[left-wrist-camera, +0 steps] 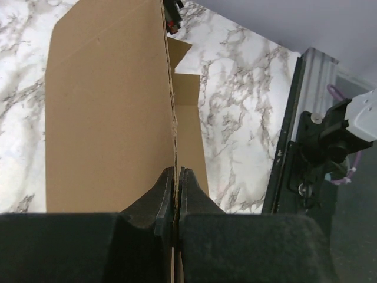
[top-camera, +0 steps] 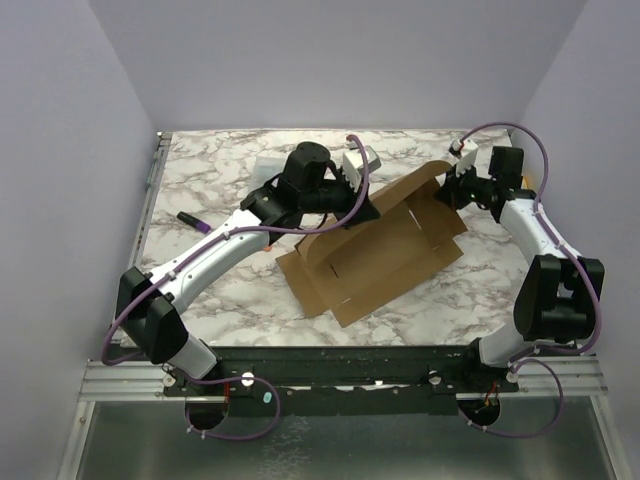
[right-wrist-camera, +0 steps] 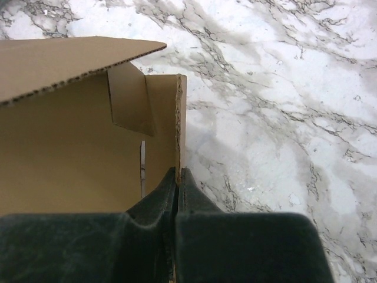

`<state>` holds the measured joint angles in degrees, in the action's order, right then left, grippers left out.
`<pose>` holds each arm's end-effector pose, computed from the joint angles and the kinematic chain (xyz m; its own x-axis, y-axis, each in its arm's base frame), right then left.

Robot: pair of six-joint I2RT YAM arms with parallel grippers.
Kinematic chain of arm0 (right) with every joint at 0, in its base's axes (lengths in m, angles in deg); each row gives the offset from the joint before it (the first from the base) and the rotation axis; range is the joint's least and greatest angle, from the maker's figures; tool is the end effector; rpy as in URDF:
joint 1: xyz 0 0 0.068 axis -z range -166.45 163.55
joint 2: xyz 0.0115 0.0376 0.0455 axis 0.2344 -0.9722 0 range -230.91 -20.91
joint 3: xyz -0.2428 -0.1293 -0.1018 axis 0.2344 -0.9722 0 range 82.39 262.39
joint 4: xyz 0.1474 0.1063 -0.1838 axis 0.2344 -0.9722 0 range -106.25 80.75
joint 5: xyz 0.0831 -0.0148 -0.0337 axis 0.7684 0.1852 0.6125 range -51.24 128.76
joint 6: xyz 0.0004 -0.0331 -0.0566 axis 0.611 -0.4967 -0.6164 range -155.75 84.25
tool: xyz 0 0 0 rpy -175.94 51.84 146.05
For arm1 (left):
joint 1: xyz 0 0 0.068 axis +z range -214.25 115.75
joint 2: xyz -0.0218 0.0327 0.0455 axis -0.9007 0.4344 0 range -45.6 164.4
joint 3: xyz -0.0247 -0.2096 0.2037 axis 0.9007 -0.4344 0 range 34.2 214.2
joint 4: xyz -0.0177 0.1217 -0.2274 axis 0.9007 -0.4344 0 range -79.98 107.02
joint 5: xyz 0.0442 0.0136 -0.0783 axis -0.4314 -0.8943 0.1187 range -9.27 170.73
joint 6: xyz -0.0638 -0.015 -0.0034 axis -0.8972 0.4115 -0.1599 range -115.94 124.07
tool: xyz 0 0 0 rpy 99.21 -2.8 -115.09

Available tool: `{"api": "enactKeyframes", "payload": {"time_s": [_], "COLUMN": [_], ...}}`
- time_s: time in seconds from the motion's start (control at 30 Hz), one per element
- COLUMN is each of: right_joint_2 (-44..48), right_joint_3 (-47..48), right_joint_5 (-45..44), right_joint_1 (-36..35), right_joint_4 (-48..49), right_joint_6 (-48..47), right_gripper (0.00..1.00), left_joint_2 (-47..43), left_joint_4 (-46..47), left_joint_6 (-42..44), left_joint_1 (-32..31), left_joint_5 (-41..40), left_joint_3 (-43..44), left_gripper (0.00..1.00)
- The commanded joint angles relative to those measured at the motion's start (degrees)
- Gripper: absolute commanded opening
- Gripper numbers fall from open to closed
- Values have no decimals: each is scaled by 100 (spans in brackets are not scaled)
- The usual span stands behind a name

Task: Fold the paper box
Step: Fold the paper box at the center of the board.

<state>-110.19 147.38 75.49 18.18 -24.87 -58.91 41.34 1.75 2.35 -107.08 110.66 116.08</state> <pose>0.3513 0.0025 0.2799 -0.4335 -0.2811 -0.8562 -0.6125 0.7889 0.0511 0.2482 -0.2652 0.3954 -0.2826 0.2267 -0.9321 0.9242 0.3246 -0.2013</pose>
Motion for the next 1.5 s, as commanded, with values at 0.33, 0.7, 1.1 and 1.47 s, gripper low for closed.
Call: {"api": "enactKeyframes", "payload": {"time_s": [0.33, 0.7, 1.1, 1.47], "right_joint_2": [-466, -934, -355, 387], "right_joint_3": [-142, 51, 65, 185], "right_joint_5": [246, 637, 1332, 1282], "right_joint_1": [-21, 99, 648, 1095], "right_joint_4": [-105, -536, -1398, -1878], "right_joint_6": [240, 321, -450, -1038], "right_gripper": [2, 10, 58, 83], "left_joint_2": [431, 577, 624, 711], "left_joint_4": [2312, 2292, 1589, 1288], "left_joint_6": [-1490, -1520, -921, -724], "left_joint_1": [311, 405, 442, 442], "left_joint_5": [1043, 987, 521, 420], "left_joint_3": [-733, -712, -458, -293], "left_gripper": [0, 0, 0, 0]}}
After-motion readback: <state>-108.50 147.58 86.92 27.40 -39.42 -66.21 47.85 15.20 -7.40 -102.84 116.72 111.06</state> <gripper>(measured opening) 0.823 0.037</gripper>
